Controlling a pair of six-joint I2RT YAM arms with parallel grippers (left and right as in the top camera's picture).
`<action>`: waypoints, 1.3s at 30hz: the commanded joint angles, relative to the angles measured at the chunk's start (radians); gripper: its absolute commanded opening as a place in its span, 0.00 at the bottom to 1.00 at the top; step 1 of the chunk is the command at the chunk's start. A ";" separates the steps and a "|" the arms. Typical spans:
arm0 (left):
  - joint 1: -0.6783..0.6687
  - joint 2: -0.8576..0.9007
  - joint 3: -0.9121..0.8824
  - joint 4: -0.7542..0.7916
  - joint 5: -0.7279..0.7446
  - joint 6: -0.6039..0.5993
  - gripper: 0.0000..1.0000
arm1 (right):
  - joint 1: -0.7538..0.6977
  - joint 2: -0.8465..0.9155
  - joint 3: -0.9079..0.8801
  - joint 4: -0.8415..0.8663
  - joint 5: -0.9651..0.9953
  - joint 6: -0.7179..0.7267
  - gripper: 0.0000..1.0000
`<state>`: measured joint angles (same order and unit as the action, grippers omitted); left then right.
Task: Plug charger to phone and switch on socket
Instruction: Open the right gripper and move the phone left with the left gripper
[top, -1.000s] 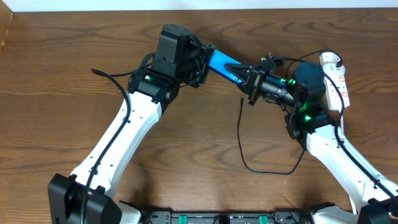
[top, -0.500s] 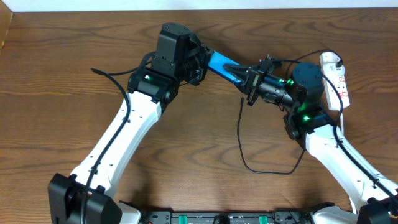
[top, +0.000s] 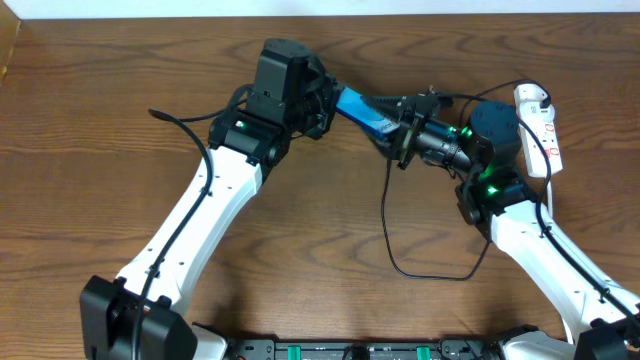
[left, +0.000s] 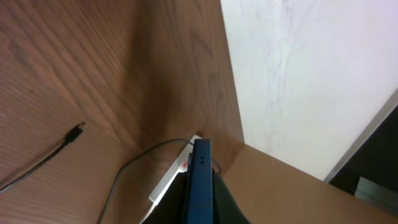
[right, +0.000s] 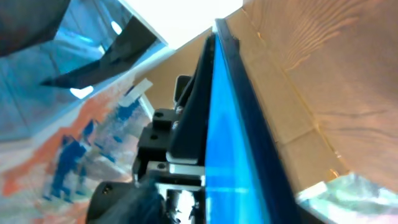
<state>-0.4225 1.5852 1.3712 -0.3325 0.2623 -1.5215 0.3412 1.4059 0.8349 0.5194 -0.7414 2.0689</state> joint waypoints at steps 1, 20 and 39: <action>-0.010 0.007 0.007 0.018 0.006 -0.002 0.07 | 0.014 -0.005 0.015 0.005 -0.017 -0.018 0.66; 0.362 0.006 0.007 0.035 0.551 0.539 0.07 | -0.053 -0.005 0.015 -0.177 -0.045 -0.720 0.99; 0.485 0.007 0.007 0.036 1.080 1.031 0.07 | -0.052 -0.005 0.249 -1.055 0.409 -1.339 0.99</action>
<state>0.0395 1.5967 1.3693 -0.3042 1.2934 -0.5365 0.2913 1.4063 0.9802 -0.4534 -0.5045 0.9031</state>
